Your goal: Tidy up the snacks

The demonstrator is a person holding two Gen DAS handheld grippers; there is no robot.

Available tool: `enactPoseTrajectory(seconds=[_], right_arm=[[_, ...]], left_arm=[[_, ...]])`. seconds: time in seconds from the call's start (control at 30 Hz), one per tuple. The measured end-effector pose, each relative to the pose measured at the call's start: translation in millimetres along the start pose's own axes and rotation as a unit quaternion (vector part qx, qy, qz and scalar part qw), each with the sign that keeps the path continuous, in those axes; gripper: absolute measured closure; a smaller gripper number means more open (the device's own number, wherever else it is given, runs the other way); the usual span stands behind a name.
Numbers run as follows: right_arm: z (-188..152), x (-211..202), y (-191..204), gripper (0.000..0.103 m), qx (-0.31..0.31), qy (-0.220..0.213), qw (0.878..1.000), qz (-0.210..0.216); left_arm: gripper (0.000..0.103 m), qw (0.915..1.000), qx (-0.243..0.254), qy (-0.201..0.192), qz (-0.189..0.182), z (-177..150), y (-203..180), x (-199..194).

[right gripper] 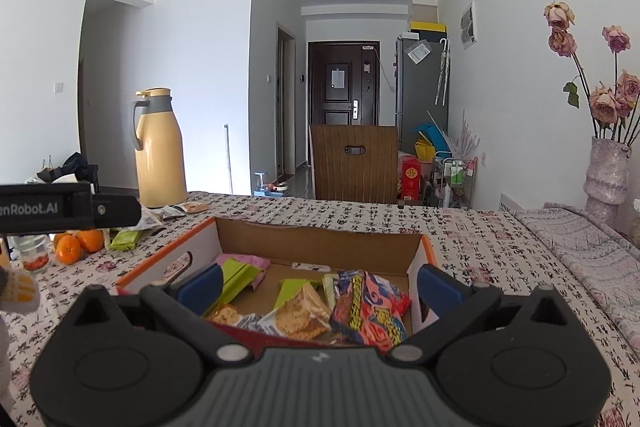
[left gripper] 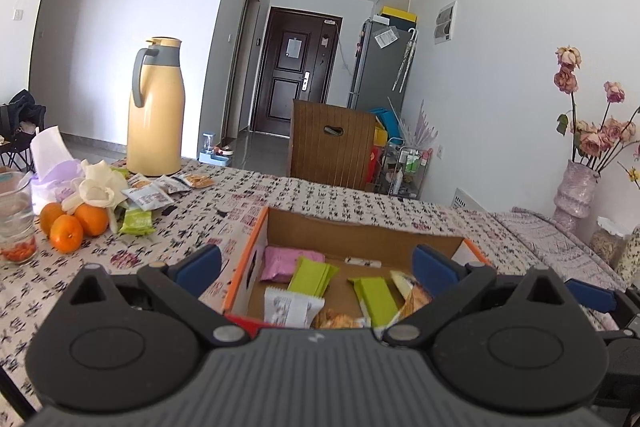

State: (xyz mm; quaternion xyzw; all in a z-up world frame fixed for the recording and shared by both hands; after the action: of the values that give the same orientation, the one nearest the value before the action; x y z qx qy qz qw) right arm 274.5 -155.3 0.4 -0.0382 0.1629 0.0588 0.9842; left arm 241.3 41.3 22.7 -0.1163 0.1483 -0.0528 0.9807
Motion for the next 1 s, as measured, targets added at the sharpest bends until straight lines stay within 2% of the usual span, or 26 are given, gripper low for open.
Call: enactPoseTrajectory(seconds=[0.2,0.43,0.63,1.0], right_arm=[[-17,-21,-3,0.000,-0.007,0.010,1.000,0.005],[-37,-41,-7,0.000,-0.009,0.022,1.000,0.011],[-63,-48,-5,0.000,-0.032,0.049,0.998,0.011],[-97,-52,-11,0.000,-0.032,0.088,0.996,0.005]], left_arm=[[0.000,0.9999,0.003,0.013,0.003,-19,1,-20],[0.000,0.9988,0.008,0.047,0.011,-52,7,-32],[0.000,0.9974,0.006,0.071,0.010,-80,16,-43],[0.000,0.9962,0.004,0.086,0.009,-98,27,-55]])
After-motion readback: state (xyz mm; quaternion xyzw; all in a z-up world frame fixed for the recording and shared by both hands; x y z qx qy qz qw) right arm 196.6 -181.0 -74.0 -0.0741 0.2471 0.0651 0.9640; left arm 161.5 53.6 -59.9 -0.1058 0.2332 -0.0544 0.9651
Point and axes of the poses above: each gripper's, at about its wrist camera, not at the fingertips, and x roughly the way its jaws point, y to its left, z to its top, the point moved 9 cm from there along x, roughly the way its jaws point, and after that the axes turned 14 degrees about -z, right-handed, at the moved point
